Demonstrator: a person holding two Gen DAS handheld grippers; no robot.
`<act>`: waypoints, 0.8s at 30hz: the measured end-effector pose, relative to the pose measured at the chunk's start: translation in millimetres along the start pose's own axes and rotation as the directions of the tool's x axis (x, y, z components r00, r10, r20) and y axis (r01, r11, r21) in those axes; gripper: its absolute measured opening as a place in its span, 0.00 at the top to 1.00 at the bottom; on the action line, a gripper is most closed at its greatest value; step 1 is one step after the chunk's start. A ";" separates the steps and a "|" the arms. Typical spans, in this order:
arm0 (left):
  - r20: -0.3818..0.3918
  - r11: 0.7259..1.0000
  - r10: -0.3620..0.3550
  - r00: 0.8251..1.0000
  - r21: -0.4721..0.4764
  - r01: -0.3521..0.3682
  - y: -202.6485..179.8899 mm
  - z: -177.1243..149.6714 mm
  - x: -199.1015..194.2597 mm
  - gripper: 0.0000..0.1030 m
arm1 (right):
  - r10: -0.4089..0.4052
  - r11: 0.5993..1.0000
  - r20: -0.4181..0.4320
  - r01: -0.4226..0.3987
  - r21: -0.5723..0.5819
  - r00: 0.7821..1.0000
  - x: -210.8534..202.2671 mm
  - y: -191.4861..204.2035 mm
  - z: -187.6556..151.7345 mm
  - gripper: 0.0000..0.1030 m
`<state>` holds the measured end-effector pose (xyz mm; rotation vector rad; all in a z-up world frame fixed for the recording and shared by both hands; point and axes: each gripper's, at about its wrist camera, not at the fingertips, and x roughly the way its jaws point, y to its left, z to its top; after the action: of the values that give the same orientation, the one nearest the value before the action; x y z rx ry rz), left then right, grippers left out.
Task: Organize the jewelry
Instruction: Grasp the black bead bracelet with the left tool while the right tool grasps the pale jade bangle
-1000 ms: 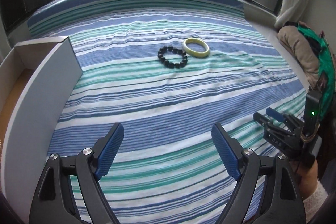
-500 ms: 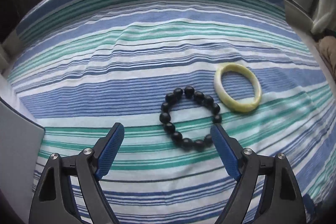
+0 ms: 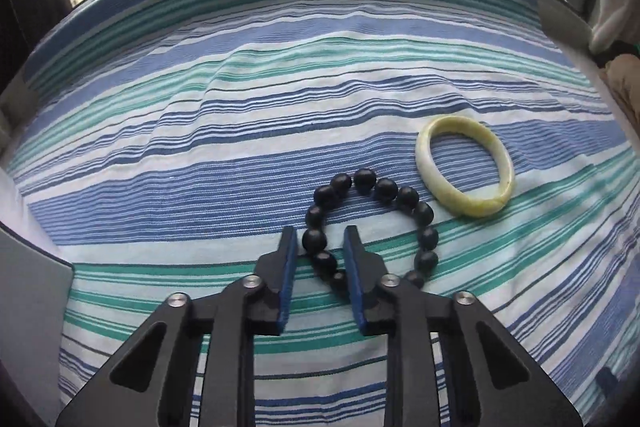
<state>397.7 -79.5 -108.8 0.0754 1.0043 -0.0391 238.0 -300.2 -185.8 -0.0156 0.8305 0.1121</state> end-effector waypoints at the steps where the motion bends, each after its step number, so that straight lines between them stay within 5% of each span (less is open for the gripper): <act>1: -0.007 1.000 0.009 1.000 0.013 -0.009 -1.3 -1.5 -1.6 0.89 | -0.001 1.000 0.000 0.001 -0.001 1.000 0.0 0.0 0.2 0.44; 10: -0.013 0.983 -0.141 0.990 -0.125 0.138 42.9 -37.4 -49.0 0.90 | -0.002 1.000 -0.001 0.002 -0.001 1.000 0.1 -0.1 0.1 0.44; 16: 0.053 0.928 -0.275 0.960 -0.247 0.280 94.2 -73.9 -106.5 0.90 | -0.004 1.000 -0.001 0.004 -0.004 1.000 0.2 -0.1 0.7 0.44; 21: 0.117 0.891 -0.319 0.941 -0.302 0.339 126.7 -106.1 -150.2 0.90 | -0.005 1.000 -0.004 0.005 0.000 1.000 0.1 -0.3 1.0 0.44; 24: 0.151 0.883 -0.322 0.935 -0.308 0.354 142.7 -120.9 -173.7 0.90 | 0.052 0.999 -0.167 -0.053 -0.005 0.985 0.0 2.7 16.2 0.43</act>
<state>212.4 72.1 -20.3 -0.4103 0.9056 -0.1920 249.6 -296.6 -174.7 -0.0122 0.9985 0.1659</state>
